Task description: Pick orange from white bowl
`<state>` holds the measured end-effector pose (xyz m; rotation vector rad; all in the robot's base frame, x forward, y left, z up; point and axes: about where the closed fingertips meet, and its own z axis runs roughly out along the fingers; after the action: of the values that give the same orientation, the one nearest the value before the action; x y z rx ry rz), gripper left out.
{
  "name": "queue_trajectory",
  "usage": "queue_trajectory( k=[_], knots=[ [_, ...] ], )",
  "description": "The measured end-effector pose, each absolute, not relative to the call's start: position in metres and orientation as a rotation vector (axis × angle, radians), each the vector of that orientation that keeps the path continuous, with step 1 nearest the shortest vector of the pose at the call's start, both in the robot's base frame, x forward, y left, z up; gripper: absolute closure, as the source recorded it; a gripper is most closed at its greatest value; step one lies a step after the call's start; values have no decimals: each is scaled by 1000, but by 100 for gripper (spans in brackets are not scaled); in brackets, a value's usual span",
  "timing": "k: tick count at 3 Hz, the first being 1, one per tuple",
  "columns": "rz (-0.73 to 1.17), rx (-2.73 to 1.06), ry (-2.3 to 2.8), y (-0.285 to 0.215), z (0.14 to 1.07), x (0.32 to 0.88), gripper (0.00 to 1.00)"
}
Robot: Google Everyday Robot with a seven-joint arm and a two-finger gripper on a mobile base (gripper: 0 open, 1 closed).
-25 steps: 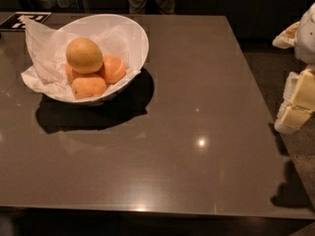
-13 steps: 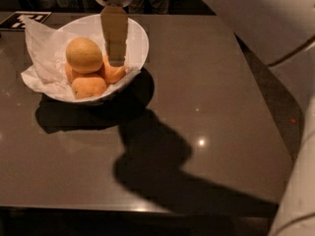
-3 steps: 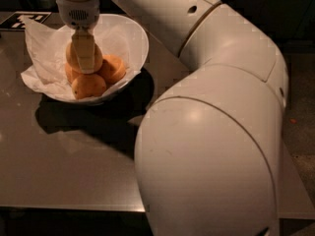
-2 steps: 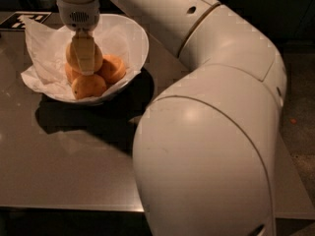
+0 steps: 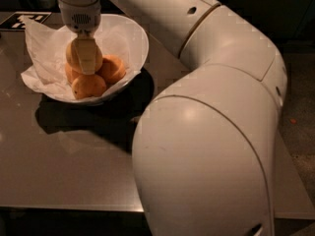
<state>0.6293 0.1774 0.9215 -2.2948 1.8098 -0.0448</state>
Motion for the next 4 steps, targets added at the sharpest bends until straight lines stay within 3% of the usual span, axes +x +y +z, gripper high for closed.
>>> queue_trajectory(
  k=[2,3,4],
  knots=[
    [-45,-2295,1810,177,921,629,86],
    [-49,-2232,1742,168,943,618,100],
    [-30,-2155,1630,152,975,591,100]
  ],
)
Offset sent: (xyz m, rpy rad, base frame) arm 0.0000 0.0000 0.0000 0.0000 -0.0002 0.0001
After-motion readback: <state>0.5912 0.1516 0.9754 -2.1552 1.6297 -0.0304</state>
